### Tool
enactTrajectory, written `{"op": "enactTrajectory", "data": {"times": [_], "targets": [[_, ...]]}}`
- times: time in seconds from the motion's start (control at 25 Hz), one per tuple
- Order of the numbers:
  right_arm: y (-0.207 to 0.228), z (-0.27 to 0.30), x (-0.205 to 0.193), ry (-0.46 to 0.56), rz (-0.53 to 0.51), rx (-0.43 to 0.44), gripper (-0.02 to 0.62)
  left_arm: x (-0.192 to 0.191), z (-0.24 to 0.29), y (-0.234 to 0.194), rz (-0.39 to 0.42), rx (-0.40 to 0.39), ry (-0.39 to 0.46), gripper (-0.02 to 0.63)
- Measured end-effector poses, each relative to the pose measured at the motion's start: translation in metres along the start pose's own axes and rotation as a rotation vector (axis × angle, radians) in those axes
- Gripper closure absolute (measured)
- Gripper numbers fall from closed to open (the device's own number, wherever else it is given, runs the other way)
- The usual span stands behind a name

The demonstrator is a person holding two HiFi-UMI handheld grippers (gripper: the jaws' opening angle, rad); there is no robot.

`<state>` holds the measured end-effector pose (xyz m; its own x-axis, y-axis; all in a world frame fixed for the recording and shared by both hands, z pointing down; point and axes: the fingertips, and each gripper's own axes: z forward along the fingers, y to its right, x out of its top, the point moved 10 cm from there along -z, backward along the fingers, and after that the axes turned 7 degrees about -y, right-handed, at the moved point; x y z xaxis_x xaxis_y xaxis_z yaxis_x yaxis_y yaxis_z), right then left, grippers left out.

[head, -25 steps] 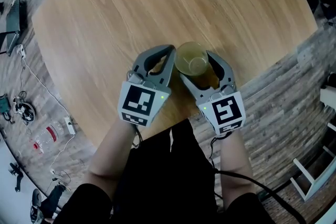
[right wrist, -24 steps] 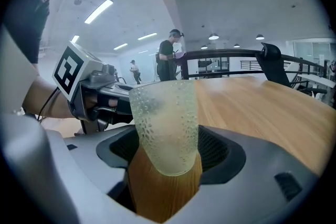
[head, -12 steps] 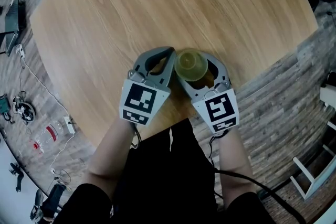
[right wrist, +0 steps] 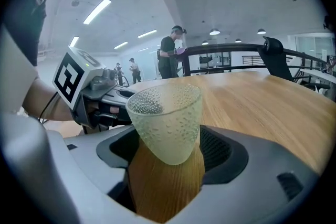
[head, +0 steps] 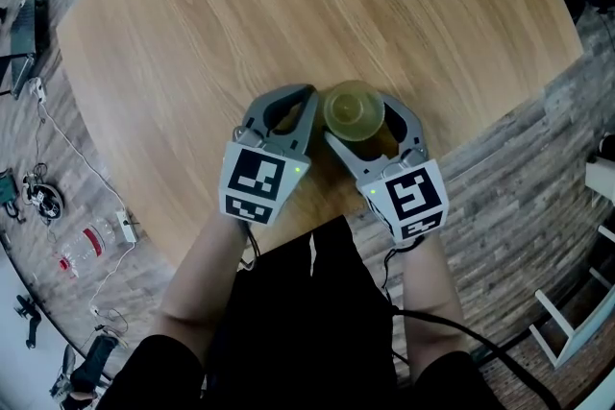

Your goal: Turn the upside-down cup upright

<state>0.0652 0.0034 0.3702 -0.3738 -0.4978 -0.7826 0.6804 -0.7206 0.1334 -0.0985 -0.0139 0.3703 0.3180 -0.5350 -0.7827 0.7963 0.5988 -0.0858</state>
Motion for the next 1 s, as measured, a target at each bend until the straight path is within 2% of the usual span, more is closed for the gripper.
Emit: {"op": "enactTrajectory", "data": {"times": [0.16, 0.32, 0.56, 0.64, 0.72, 0.88, 1.0], "targets": [[-0.001, -0.023, 0.004, 0.031, -0.005, -0.023, 0.29, 0.004, -0.018, -0.007, -0.017, 0.06, 0.06, 0.598], [-0.004, -0.069, 0.013, 0.089, 0.017, -0.077, 0.291, 0.015, -0.053, -0.002, -0.022, 0.12, 0.146, 0.598], [-0.037, -0.144, 0.072, 0.238, -0.024, -0.115, 0.3, 0.064, -0.126, 0.043, -0.026, 0.122, 0.278, 0.598], [-0.046, -0.16, 0.09, 0.292, -0.041, -0.149, 0.352, 0.081, -0.146, 0.059, -0.042, 0.116, 0.326, 0.598], [-0.059, -0.176, 0.102, 0.334, -0.041, -0.183, 0.453, 0.09, -0.167, 0.075, -0.045, 0.119, 0.36, 0.598], [-0.09, -0.219, 0.113, 0.38, -0.018, -0.252, 0.545, 0.104, -0.211, 0.114, -0.042, 0.132, 0.411, 0.598], [-0.097, -0.244, 0.124, 0.451, -0.002, -0.314, 0.578, 0.122, -0.228, 0.13, -0.029, 0.144, 0.471, 0.598]]}}
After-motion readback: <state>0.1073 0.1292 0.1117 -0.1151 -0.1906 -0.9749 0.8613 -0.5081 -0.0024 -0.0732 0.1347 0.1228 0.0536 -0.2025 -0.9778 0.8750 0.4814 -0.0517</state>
